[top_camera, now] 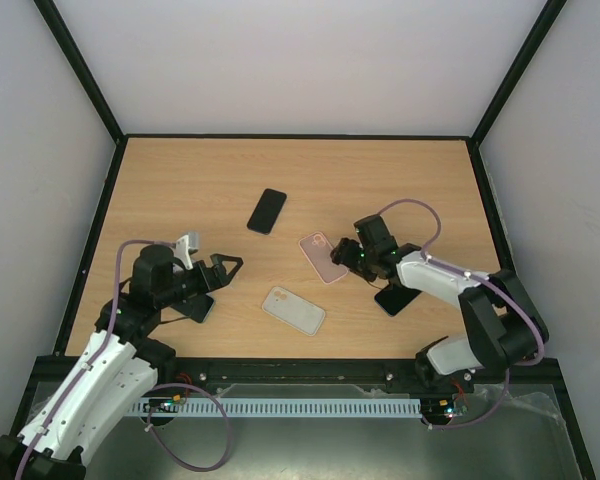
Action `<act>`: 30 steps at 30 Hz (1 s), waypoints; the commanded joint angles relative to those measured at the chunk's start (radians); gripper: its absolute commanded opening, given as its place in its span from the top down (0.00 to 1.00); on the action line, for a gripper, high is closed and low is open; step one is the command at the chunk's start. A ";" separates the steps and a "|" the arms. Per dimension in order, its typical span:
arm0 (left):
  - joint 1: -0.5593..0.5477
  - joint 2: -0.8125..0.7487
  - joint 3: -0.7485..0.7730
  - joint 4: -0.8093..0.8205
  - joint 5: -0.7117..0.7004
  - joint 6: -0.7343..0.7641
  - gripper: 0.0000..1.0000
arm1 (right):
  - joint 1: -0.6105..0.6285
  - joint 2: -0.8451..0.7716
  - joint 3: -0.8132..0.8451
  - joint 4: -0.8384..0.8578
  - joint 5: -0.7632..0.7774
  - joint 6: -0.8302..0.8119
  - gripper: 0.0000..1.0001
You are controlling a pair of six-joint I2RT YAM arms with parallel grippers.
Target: Put the phone into the phone case
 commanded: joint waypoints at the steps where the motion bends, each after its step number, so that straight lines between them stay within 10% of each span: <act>1: -0.006 0.000 -0.019 0.004 -0.010 0.002 0.01 | 0.001 -0.057 0.015 -0.269 0.218 0.177 0.24; 15: -0.005 -0.003 -0.015 -0.028 -0.032 -0.002 0.01 | -0.083 -0.255 -0.003 -0.590 0.600 0.450 0.22; 30: -0.005 -0.046 -0.046 -0.026 -0.035 0.021 0.01 | -0.104 -0.230 -0.098 -0.601 0.593 0.555 0.20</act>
